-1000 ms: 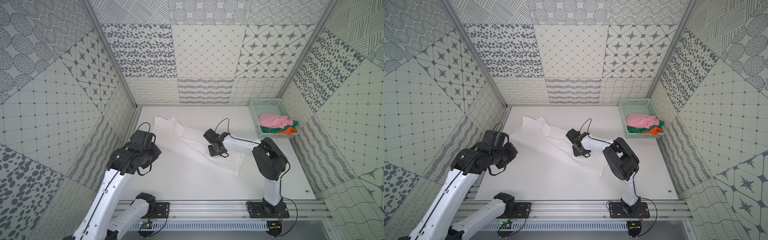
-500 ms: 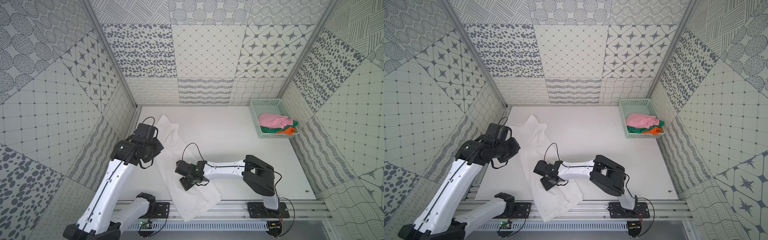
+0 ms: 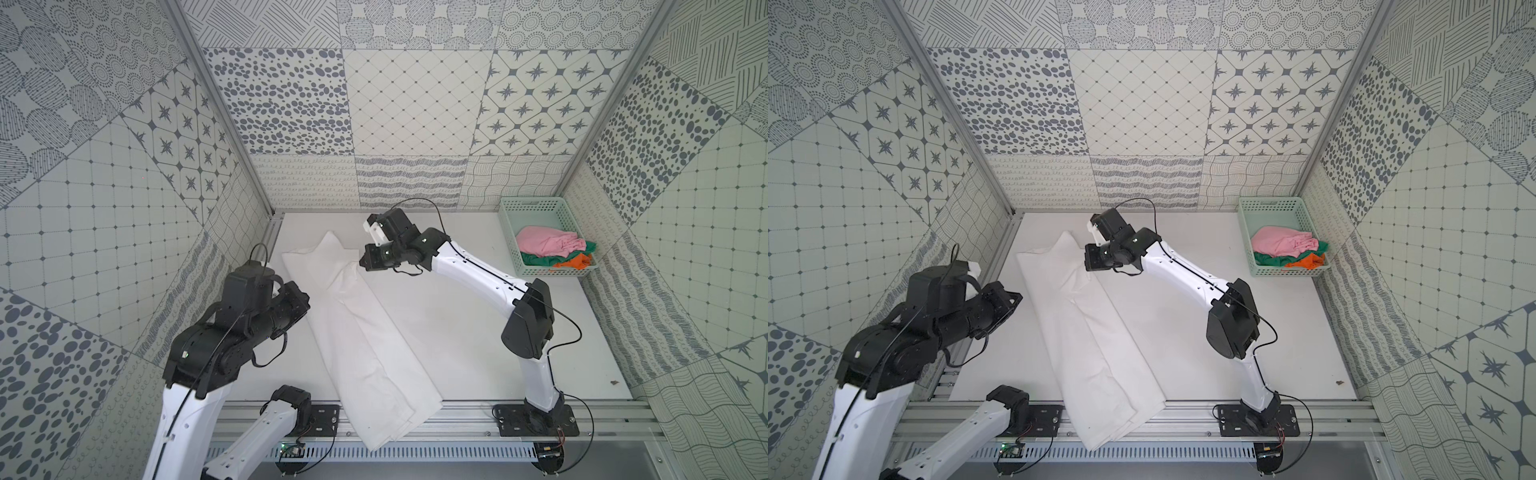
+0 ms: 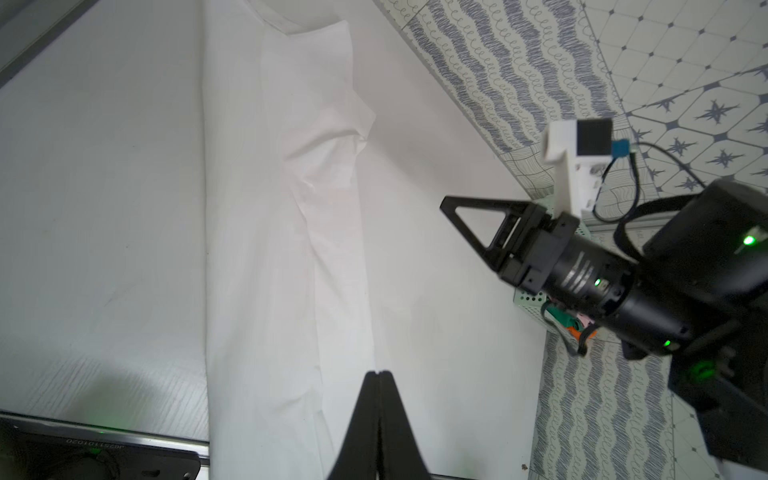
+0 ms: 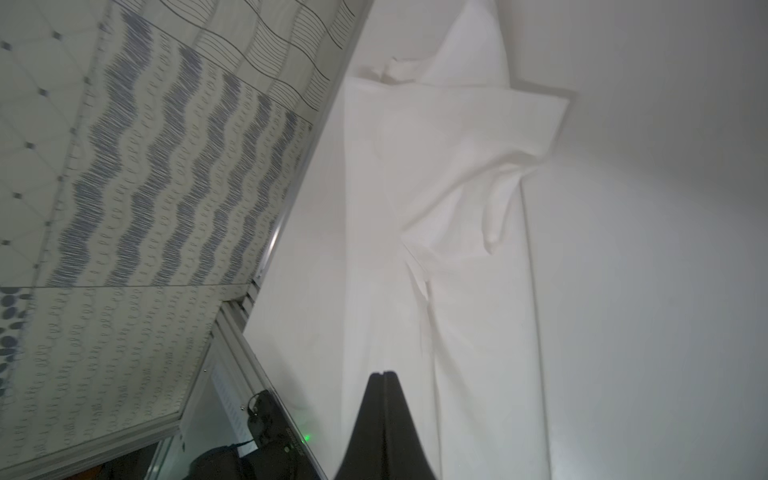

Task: Fold and stack t-shirts
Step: Adjust the T-shirt at the center of the board.

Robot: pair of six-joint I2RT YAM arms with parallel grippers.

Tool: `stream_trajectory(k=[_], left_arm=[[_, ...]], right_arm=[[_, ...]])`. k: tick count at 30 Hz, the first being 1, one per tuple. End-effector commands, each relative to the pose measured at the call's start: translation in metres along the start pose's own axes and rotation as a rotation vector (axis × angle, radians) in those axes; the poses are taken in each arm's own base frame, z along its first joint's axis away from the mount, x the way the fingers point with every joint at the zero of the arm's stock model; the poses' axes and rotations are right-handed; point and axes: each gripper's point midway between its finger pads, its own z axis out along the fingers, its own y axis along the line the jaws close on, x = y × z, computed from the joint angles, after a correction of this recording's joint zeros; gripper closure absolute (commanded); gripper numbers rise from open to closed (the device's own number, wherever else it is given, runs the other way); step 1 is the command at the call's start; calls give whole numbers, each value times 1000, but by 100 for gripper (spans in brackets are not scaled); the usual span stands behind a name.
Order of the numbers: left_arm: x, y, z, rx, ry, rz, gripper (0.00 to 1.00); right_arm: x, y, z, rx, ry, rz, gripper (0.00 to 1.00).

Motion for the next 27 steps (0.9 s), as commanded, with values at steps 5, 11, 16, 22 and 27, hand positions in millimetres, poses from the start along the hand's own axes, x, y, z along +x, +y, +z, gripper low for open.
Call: stream_trajectory(k=[5,11,16,22,27], left_arm=[[47,69,-50,-81,19,-197,100],[58,98,-61,-139,-13,-290,100],[59,106,-60,-196,-7,-295,100],[53,97,-53,-203,3,-276,100],[51,90,-45,-194,22,-245,100]], right_arm=[[34,-1,122,-296,251,189,100],[67,-42,172,-274,299,315,100],[106,-80,190,-182,362,337,100],[153,-150,179,132,433,268,100],[163,-211,138,339,442,228,100]])
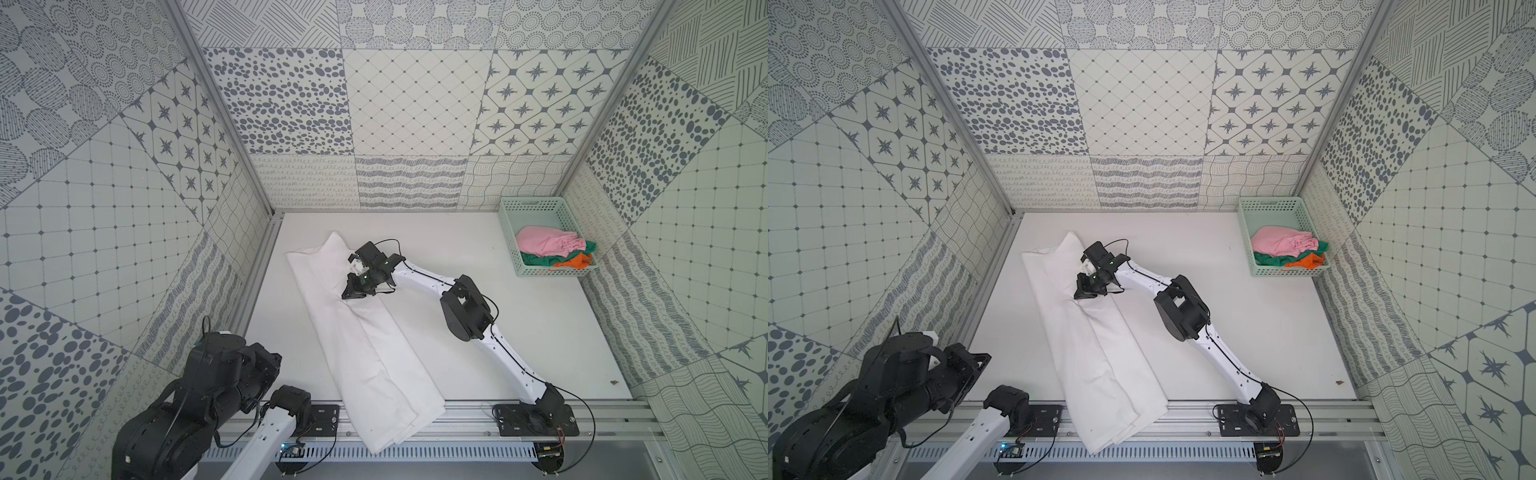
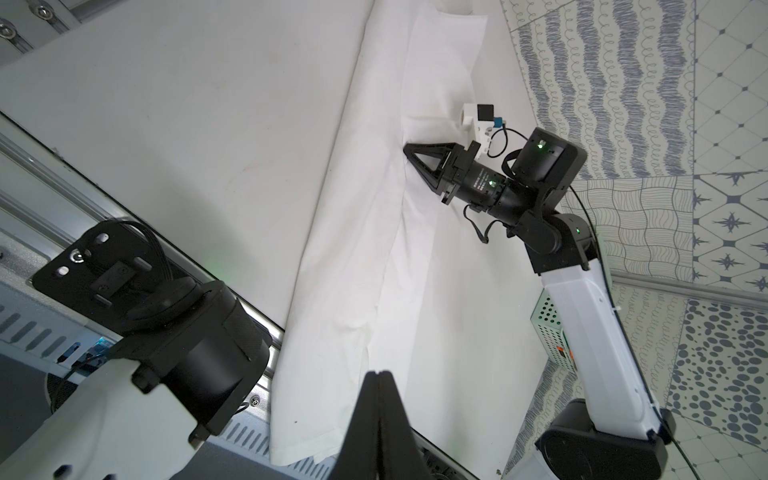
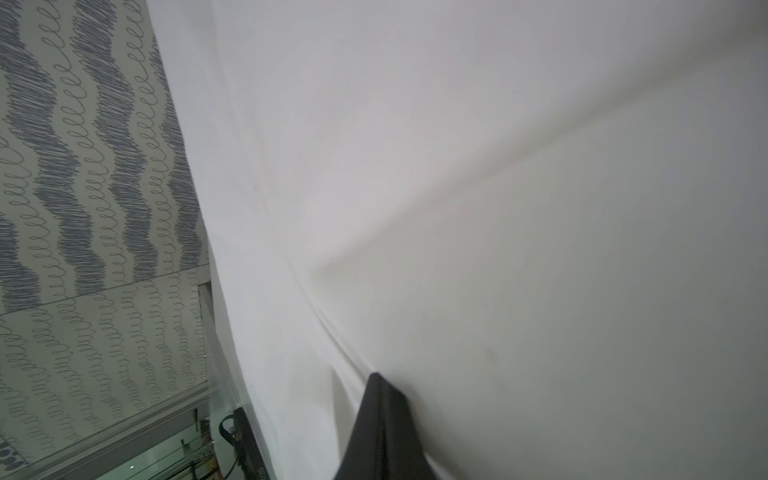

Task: Fold and stack t-shirts
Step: Adjust the T-shirt at the center of the board.

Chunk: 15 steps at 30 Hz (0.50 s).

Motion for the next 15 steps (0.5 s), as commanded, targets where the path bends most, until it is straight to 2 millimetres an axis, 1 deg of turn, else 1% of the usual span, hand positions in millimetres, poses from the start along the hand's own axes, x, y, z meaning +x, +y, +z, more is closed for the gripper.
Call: stream_trajectory(k=[1,4,6,8,11,13,15], left_arm=[[-1,-2,6,-23,5,22,100],[0,-11,11,-7,25,51,100],[4,-19,17,10,57,80,100],[8,-29,26,28,97,117,100],[14,-41,41,49,141,164,100],[17,-49,51,65,167,190,100],[18,-56,61,76,185,211,100]], right_arm=[[27,-115,-24,352,62,74,100],[28,-138,-50,377,62,107,100],[27,-145,-68,396,49,103,100],[24,-143,-86,362,39,119,100],[16,-137,-112,357,-2,113,100],[10,-134,-127,355,-30,112,100],[6,-137,-139,349,-48,129,100]])
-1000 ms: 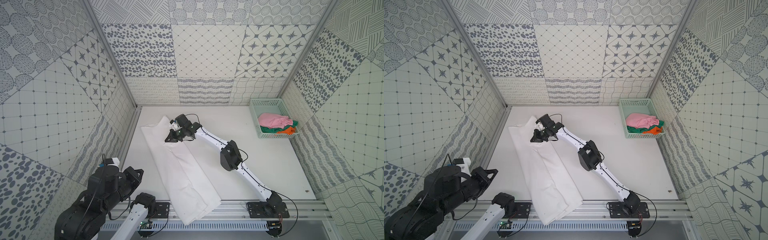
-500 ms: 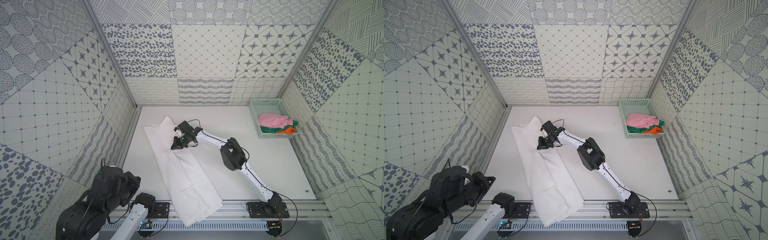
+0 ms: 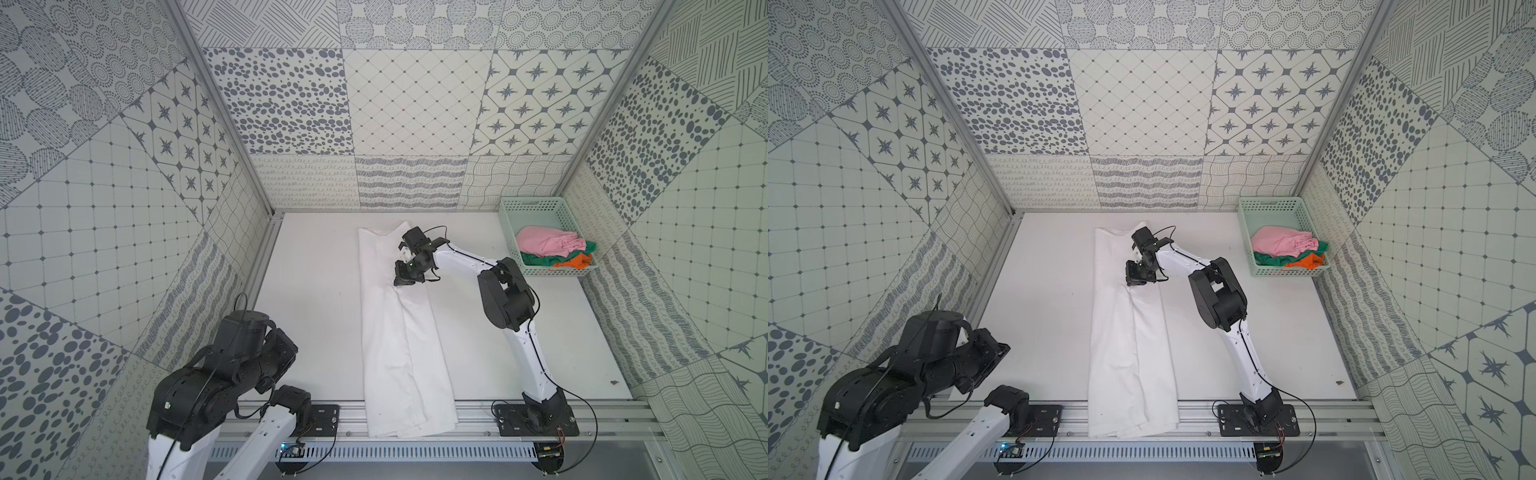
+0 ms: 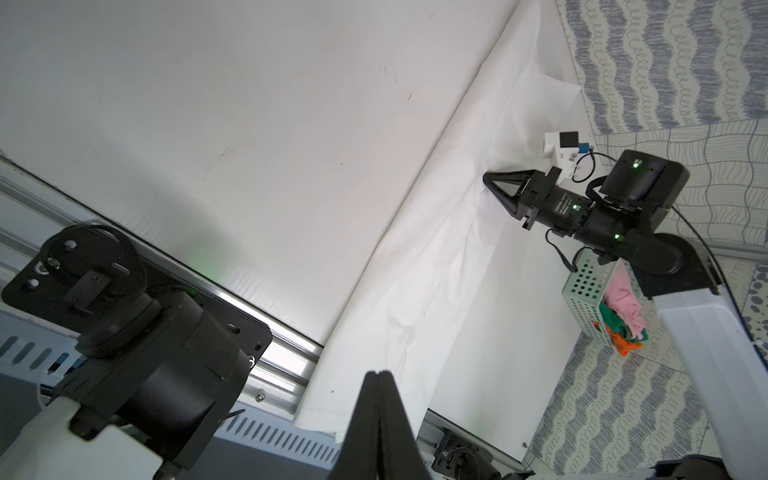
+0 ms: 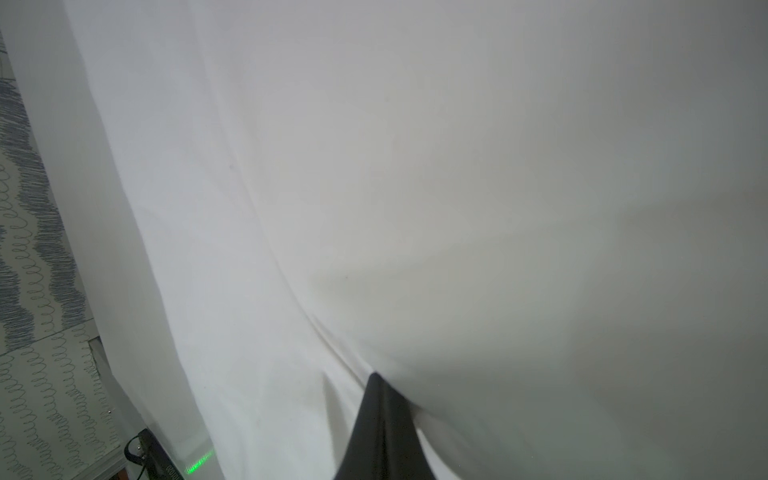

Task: Fold and stack t-shirts
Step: Adjust the T-shirt at the center of the board.

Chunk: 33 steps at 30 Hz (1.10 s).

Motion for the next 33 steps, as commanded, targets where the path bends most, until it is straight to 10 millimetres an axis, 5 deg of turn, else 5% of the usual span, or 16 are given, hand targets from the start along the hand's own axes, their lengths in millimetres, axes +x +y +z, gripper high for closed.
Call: stream_trajectory(k=[1,7,12,18,22,26,33], left_arm=[[-1,-42,20,126,54,133,100],[-8,-58,33,146,53,164,100],[-9,-60,37,154,51,157,100],[-6,-59,41,167,57,154,100],[-2,-63,43,194,73,177,100],[10,-60,56,167,158,238,99],[24,-21,109,-104,310,229,100]], right_arm=[[6,-23,-18,85,7,11,100],[-7,-51,-33,87,3,75,100],[-19,-57,-40,61,8,68,100],[-35,-43,-59,25,-10,27,93],[-37,-15,-76,-42,-23,-18,91],[-16,7,-99,32,-52,-53,91],[37,-21,-122,315,-99,9,97]])
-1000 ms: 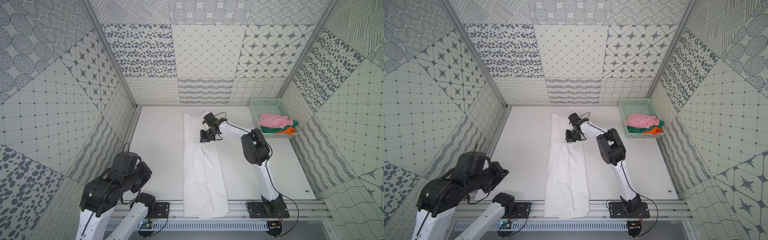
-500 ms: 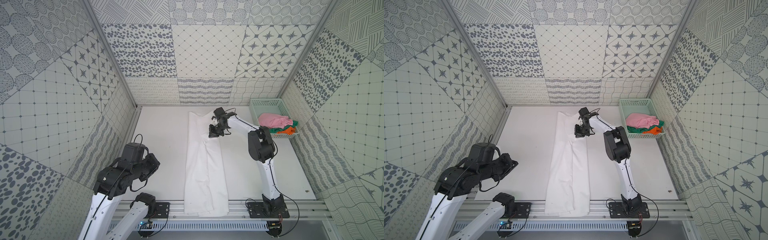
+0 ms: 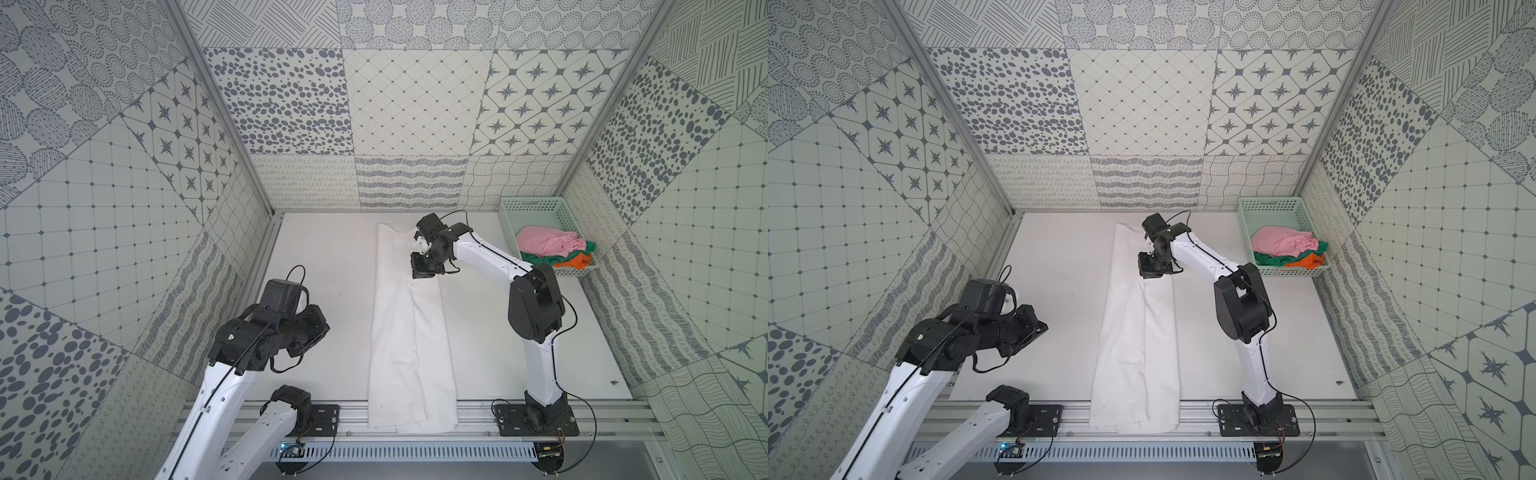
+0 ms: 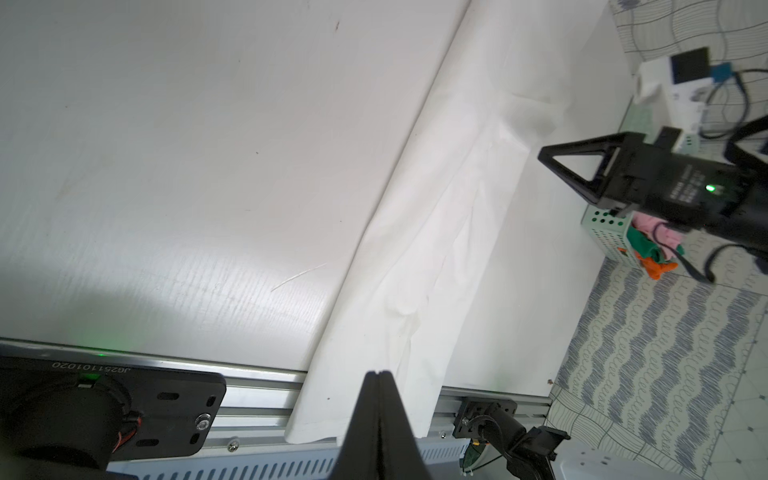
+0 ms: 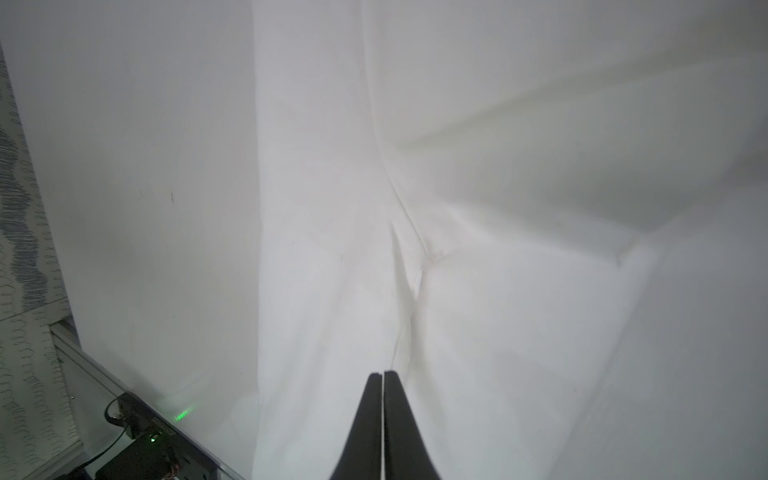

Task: Fold and stack t-shirts
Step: Adjust the T-shirt at the center of the board, then move the T-shirt to the center of the board.

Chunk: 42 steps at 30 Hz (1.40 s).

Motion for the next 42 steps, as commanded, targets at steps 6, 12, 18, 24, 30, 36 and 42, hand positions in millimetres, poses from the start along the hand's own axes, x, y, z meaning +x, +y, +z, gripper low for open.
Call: stream_trajectory(k=[6,12,18,24,30,36,42], left_arm=[[14,15,55,-187,152,31,100],[-6,0,46,-197,76,44,100],[-22,-20,32,-186,40,61,100],[-30,-33,12,-160,1,61,100],[-30,-37,-13,-133,-33,46,100],[-30,-30,-40,-140,-84,62,100],[-24,-17,-47,-148,-97,62,100]], right_arm=[[41,-31,-1,290,2,32,100],[96,-24,25,358,90,-14,100],[118,-35,48,390,129,-12,100],[111,-51,75,424,146,-20,100],[91,-65,98,427,157,-9,100],[57,-71,103,410,125,21,100],[31,-74,100,408,105,26,100]])
